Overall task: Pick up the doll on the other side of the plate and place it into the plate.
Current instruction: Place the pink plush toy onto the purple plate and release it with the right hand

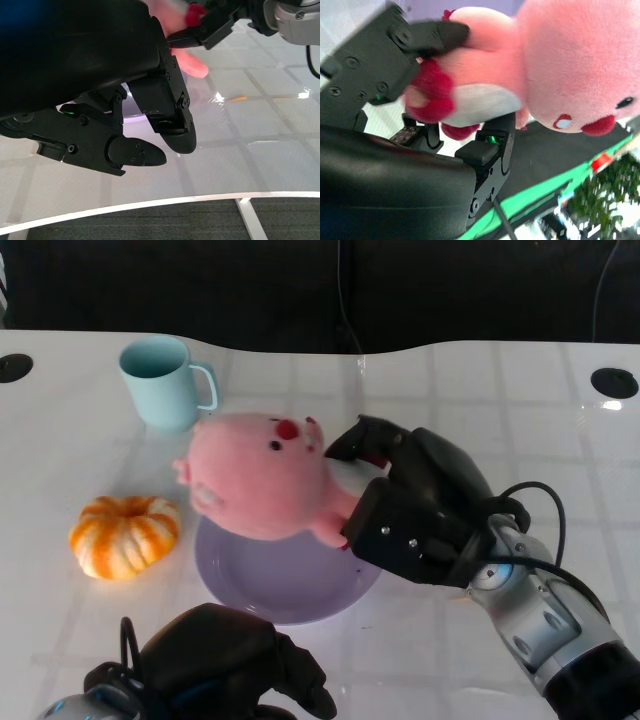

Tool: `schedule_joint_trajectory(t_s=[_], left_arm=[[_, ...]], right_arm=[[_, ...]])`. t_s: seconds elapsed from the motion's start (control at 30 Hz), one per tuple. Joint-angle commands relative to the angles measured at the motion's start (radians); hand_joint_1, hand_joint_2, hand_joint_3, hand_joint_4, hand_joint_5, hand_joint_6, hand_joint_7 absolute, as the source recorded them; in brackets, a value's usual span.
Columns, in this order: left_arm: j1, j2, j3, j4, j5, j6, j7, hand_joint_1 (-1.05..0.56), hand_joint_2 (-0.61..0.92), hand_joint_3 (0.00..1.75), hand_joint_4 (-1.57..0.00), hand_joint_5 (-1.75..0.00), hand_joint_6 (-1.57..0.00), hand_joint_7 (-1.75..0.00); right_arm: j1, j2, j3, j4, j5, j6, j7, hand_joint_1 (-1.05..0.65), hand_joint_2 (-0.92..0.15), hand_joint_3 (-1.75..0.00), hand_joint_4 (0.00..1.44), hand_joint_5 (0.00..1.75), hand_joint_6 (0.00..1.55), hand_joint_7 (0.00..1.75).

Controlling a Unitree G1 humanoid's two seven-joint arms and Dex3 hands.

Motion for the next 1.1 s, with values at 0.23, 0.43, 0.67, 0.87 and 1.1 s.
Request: schedule_joint_trajectory(t_s=[0.23, 0.43, 0.67, 0.87, 1.1], left_arm=[[0.010, 0.013, 0.010, 0.000, -0.006, 0.002, 0.000, -0.23, 0.92, 0.25, -0.77, -1.22, -1.11, -0.01], [0.007, 0.014, 0.010, 0.017, -0.005, -0.020, 0.019, -0.23, 0.92, 0.24, -0.79, -1.22, -1.12, -0.01], [0.008, 0.010, 0.011, 0.007, -0.002, -0.001, 0.001, -0.23, 0.92, 0.23, -0.78, -1.19, -1.11, -0.01], [0.002, 0.011, 0.006, 0.007, 0.001, 0.006, 0.000, -0.24, 0.92, 0.24, -0.79, -1.18, -1.11, -0.01], [-0.005, 0.020, 0.008, 0.010, 0.002, 0.005, -0.003, -0.24, 0.92, 0.24, -0.79, -1.17, -1.11, -0.01]], right_arm=[[0.020, -0.056, 0.028, -0.109, -0.013, 0.030, 0.107, -0.60, -0.92, -0.24, 0.18, 0.39, 0.36, 0.00], [0.036, -0.073, 0.015, -0.153, -0.002, 0.035, 0.136, -0.62, -0.92, -0.25, 0.17, 0.40, 0.36, 0.00], [0.065, -0.118, -0.011, -0.246, 0.019, 0.017, 0.167, -0.62, -0.92, -0.25, 0.20, 0.44, 0.39, 0.02], [0.133, -0.188, -0.054, -0.399, 0.044, 0.023, 0.225, -0.59, -0.92, -0.23, 0.15, 0.79, 0.43, 0.02], [0.247, -0.266, -0.124, -0.528, 0.076, 0.006, 0.250, -0.51, -0.92, -0.20, 0.25, 0.89, 0.55, 0.08]])
